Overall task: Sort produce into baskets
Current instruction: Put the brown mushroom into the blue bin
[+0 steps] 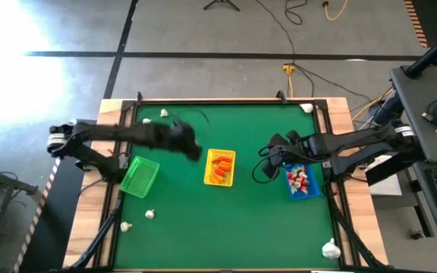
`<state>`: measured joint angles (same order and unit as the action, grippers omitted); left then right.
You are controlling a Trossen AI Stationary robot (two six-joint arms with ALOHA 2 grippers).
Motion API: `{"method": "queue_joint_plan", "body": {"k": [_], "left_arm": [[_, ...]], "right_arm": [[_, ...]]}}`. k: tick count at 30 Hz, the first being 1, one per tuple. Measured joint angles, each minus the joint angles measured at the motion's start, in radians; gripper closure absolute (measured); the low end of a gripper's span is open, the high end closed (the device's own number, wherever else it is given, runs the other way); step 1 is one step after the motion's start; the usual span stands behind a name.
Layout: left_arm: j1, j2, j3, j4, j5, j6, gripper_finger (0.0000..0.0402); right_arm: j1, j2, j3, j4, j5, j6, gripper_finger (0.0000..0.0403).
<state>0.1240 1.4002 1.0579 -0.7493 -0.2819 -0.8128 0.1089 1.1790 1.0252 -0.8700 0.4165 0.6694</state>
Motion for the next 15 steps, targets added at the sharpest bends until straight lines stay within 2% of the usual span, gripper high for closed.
{"method": "queue_joint_plan", "body": {"k": [3, 7, 11, 15], "left_arm": [[-0.223, 0.020, 0.066, 0.006, -0.034, 0.120, 0.0396], [-0.450, 0.091, 0.148, 0.016, -0.045, 0.245, 0.0396], [-0.583, 0.211, 0.241, 0.013, -0.073, 0.347, 0.0396], [-0.644, 0.358, 0.343, 0.013, -0.153, 0.424, 0.0396]], "right_arm": [[0.036, 0.000, 0.000, 0.006, -0.028, 0.026, 0.0292], [0.180, 0.014, 0.000, 0.024, 0.034, 0.110, 0.0299], [0.345, 0.058, 0.000, 0.056, 0.064, 0.147, 0.0305], [0.513, 0.140, 0.000, 0.157, 0.083, 0.069, 0.0307]]}}
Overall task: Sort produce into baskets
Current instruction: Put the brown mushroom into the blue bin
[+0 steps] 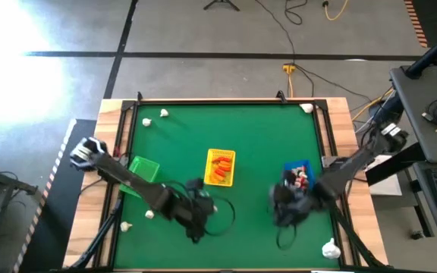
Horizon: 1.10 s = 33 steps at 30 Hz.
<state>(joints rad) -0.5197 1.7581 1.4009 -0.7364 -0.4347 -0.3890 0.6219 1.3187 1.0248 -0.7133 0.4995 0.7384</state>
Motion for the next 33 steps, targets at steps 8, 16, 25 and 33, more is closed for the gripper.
{"method": "queue_joint_plan", "body": {"k": [8, 16, 25, 33], "left_arm": [[-0.035, 0.193, 0.089, 0.135, 0.005, 0.135, 0.0396], [-0.091, 0.241, -0.105, 0.685, 0.035, 0.150, 0.0394], [-0.082, 0.227, -0.321, 1.037, 0.069, 0.023, 0.0345], [-0.068, 0.219, -0.337, 0.993, 0.077, -0.038, 0.0260]], "right_arm": [[0.149, 0.239, 0.008, 0.271, -0.004, 0.004, 0.0305], [0.141, 0.473, 0.155, 0.303, 0.018, -0.052, 0.0259], [0.068, 0.646, 0.315, 0.329, 0.048, -0.099, 0.0187], [0.042, 0.635, 0.272, 0.375, -0.013, -0.154, 0.0142]]}}
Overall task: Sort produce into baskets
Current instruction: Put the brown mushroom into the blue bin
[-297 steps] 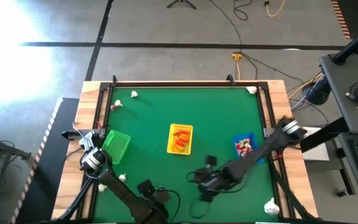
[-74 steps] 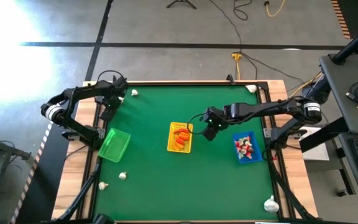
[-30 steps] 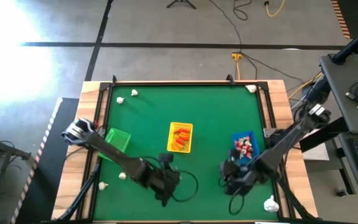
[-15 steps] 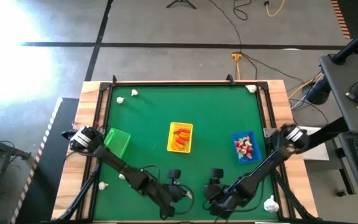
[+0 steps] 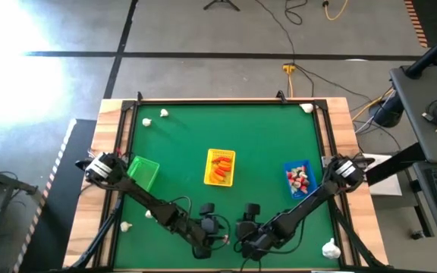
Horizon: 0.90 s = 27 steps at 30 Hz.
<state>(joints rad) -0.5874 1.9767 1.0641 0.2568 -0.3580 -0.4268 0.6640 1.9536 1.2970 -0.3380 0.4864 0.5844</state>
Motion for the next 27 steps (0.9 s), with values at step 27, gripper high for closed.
{"method": "queue_joint_plan", "body": {"k": [27], "left_arm": [[-0.134, -0.076, 0.229, -0.830, 0.071, -0.420, 0.0203]], "right_arm": [[-0.128, 0.133, 0.051, 0.389, -0.420, -0.495, 0.0173]]}}
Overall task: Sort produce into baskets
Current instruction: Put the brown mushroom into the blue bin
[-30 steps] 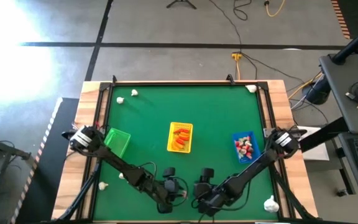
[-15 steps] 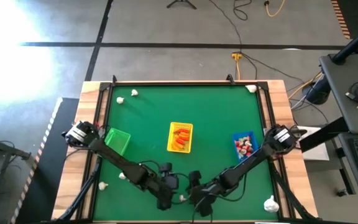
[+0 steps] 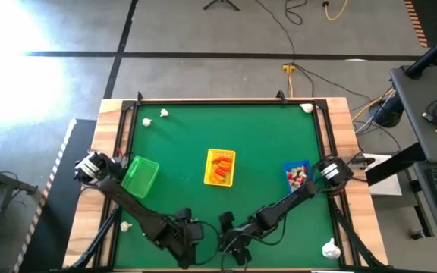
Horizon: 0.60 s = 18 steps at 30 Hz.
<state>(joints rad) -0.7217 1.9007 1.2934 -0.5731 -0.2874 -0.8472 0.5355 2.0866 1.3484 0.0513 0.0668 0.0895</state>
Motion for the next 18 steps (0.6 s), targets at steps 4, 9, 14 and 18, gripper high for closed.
{"method": "queue_joint_plan", "body": {"k": [4, 9, 14, 18], "left_arm": [[-0.029, 0.000, -0.001, 0.000, 0.000, -0.035, 0.0212], [-0.050, 0.000, -0.007, -0.002, -0.013, -0.060, 0.0222], [-0.054, 0.005, -0.007, 0.070, -0.044, -0.115, 0.0228], [-0.055, 0.006, -0.033, 0.112, -0.064, -0.117, 0.0227]], "right_arm": [[-0.007, 0.022, 0.012, 0.000, -0.002, 0.009, 0.0193], [-0.015, 0.016, 0.013, -0.047, -0.015, 0.097, 0.0241], [-0.017, -0.011, 0.033, -0.175, -0.011, 0.170, 0.0320], [-0.016, -0.078, 0.063, -0.459, -0.018, 0.270, 0.0369]]}}
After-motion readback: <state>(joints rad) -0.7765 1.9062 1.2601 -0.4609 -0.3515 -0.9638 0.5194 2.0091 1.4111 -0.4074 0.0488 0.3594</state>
